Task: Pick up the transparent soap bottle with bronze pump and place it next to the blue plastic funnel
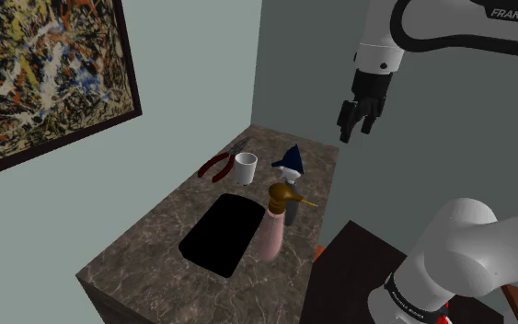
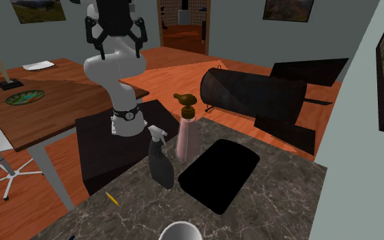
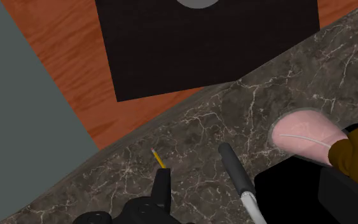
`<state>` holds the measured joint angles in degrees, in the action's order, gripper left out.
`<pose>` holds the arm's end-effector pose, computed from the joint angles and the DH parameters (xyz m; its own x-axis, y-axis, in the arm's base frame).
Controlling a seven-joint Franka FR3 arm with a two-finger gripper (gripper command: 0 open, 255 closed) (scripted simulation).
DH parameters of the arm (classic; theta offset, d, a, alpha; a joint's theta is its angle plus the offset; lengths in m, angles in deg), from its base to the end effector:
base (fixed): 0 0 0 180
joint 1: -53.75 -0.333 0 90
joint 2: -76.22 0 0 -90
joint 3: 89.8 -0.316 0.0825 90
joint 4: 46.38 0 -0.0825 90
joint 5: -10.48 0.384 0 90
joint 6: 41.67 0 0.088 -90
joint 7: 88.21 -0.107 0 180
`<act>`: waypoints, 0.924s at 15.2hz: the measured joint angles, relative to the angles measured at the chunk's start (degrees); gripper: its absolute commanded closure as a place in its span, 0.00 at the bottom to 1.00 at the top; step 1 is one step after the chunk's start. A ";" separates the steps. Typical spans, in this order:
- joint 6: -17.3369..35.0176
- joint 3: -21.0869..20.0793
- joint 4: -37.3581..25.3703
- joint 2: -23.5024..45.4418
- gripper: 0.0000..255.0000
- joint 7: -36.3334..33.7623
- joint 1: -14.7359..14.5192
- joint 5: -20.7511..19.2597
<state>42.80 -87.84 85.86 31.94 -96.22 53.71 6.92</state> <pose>0.3003 -0.0207 0.6007 0.9844 -0.1672 -0.0552 -0.1647 -0.9852 0.0463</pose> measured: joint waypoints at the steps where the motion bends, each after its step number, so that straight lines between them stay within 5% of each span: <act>1: 0.00 0.00 0.00 0.00 0.00 0.00 0.00 0.00; 14: 15.31 -9.99 4.56 10.04 0.00 -10.40 -5.11 8.50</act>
<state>58.11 -97.83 90.42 41.98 -106.62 48.60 15.42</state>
